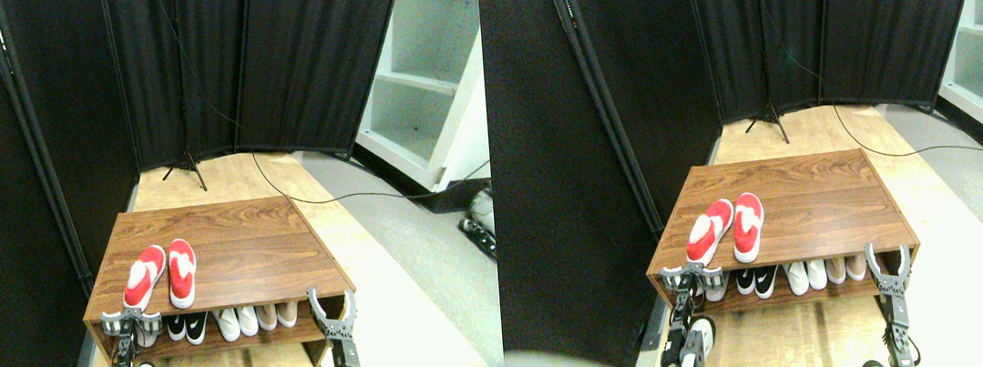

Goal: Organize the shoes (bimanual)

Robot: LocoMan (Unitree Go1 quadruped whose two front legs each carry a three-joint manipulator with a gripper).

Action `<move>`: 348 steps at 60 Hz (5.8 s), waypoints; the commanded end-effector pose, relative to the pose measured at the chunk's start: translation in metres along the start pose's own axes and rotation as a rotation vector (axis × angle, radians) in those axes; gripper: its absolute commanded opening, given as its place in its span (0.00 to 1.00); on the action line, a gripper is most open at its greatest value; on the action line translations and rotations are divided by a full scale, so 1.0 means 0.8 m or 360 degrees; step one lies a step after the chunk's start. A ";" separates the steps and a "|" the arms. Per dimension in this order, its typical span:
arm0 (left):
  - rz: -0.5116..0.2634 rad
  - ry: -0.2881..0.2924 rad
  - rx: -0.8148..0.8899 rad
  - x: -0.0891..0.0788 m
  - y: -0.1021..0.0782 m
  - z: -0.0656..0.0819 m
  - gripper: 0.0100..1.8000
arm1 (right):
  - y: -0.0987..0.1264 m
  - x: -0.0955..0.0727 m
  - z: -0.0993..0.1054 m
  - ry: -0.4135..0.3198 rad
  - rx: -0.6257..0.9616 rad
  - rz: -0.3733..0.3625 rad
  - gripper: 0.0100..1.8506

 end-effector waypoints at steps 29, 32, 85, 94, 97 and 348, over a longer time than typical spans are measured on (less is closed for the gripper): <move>-0.0026 -0.0011 -0.0008 -0.001 -0.007 -0.008 0.95 | 0.006 0.002 0.006 -0.0034 -0.0008 0.0043 0.24; -0.0033 -0.0022 -0.0030 -0.006 -0.008 -0.006 0.94 | 0.005 0.003 0.007 -0.0033 -0.0007 0.0048 0.24; -0.0219 -0.0264 0.0746 -0.094 -0.105 0.128 0.55 | 0.000 0.002 0.004 -0.0011 0.0059 0.0072 0.24; -0.0202 -0.0319 0.0722 -0.070 -0.112 0.132 0.39 | 0.001 0.000 0.003 -0.0007 0.0062 0.0077 0.24; -0.0195 -0.0332 0.0709 -0.055 -0.109 0.131 0.28 | 0.002 0.000 0.003 -0.0011 0.0074 0.0074 0.24; -0.0261 -0.0295 0.0555 -0.113 -0.044 0.081 0.00 | -0.003 -0.002 -0.009 0.0036 0.0188 -0.0099 0.16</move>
